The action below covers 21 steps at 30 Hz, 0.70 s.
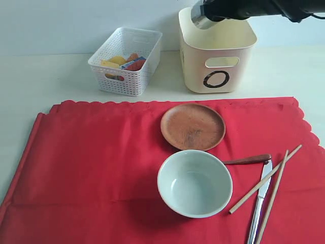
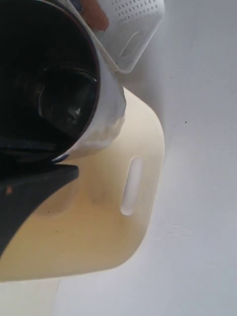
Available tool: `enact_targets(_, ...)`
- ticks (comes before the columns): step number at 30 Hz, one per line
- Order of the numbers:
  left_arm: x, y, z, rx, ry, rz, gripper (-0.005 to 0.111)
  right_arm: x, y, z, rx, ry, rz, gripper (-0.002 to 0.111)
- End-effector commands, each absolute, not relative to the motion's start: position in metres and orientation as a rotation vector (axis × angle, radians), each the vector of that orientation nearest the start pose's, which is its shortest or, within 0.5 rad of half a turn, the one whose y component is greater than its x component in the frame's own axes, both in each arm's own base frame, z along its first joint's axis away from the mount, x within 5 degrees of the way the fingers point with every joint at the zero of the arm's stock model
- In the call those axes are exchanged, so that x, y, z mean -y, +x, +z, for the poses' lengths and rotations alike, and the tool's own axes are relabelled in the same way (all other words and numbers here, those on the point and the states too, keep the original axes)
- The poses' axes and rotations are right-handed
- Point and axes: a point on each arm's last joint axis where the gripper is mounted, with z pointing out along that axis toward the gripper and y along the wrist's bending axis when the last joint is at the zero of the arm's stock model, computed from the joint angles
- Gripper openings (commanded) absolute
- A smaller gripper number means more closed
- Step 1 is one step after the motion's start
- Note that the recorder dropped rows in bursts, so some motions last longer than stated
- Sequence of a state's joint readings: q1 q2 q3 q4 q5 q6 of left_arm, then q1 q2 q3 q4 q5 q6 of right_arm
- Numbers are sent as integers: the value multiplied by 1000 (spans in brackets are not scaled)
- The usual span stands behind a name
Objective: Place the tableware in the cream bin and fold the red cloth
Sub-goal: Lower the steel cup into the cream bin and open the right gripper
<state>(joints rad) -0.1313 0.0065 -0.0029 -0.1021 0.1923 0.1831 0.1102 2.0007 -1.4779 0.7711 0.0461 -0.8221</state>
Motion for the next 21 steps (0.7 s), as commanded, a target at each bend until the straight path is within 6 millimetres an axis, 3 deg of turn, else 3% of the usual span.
enact_targets(1, 9, 55, 196, -1664, 186, -53, 1, -50, 472, 228, -2033, -175, 40, 0)
enact_targets(9, 9, 55, 196, -1664, 188, -51, 1, -50, 474, 220, -2050, -200, 27, 2)
enact_targets(21, 9, 55, 196, -1664, 187, -52, 1, -50, 474, 220, -2050, -202, 26, 33)
